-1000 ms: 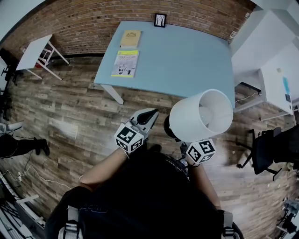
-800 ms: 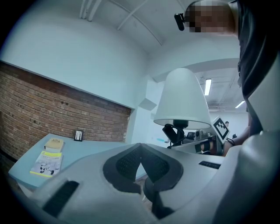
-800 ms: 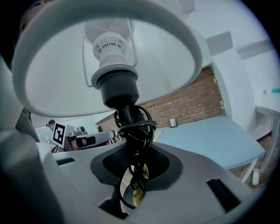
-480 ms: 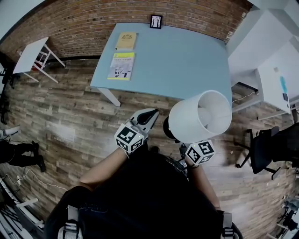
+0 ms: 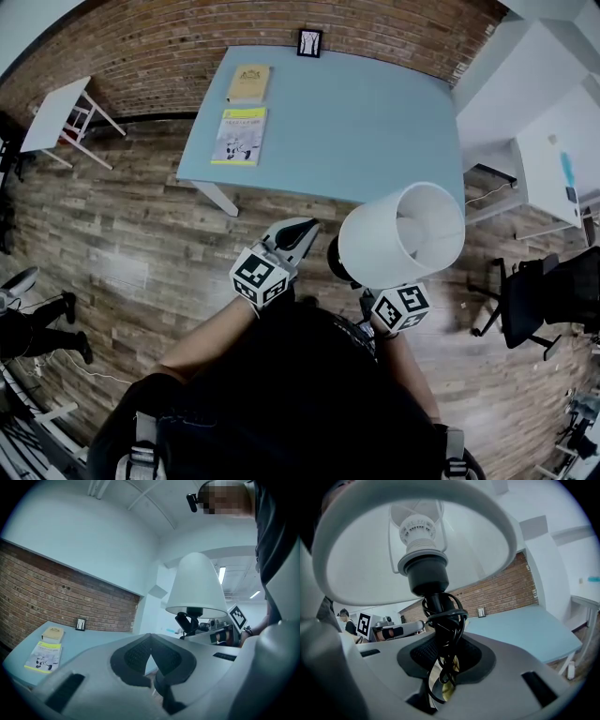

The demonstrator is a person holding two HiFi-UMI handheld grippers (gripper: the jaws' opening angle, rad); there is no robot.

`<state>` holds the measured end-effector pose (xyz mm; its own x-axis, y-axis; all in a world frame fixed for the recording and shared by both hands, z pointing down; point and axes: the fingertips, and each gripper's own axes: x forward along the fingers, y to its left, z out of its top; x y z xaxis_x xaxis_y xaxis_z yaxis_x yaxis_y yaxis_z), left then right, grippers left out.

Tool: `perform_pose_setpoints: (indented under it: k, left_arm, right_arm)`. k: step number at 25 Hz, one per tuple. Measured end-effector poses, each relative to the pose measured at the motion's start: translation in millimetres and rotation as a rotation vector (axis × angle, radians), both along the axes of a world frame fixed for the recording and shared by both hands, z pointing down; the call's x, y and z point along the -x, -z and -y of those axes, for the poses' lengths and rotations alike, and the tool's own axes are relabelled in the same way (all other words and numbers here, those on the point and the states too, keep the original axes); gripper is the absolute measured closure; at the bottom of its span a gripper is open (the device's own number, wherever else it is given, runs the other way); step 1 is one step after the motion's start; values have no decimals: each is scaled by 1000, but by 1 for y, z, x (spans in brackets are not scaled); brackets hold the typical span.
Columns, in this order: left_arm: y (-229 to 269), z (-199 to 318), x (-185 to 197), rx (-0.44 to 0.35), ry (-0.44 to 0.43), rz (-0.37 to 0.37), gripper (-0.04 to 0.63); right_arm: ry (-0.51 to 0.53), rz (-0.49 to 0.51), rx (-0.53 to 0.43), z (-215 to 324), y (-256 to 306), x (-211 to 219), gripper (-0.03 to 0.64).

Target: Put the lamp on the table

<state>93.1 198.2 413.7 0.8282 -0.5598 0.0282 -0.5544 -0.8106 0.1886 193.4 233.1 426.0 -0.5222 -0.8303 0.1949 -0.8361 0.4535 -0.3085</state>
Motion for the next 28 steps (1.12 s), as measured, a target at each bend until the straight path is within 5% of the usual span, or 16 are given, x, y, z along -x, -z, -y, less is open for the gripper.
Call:
perform_pose_setpoints:
  k: [16, 28]
  left_arm:
    - [-4, 91, 13, -2, -17, -4, 586]
    - [14, 201, 61, -31, -33, -4, 586]
  right_arm:
    - [-14, 3, 5, 88, -7, 15, 518]
    - [-31, 4, -4, 195, 6, 64, 518]
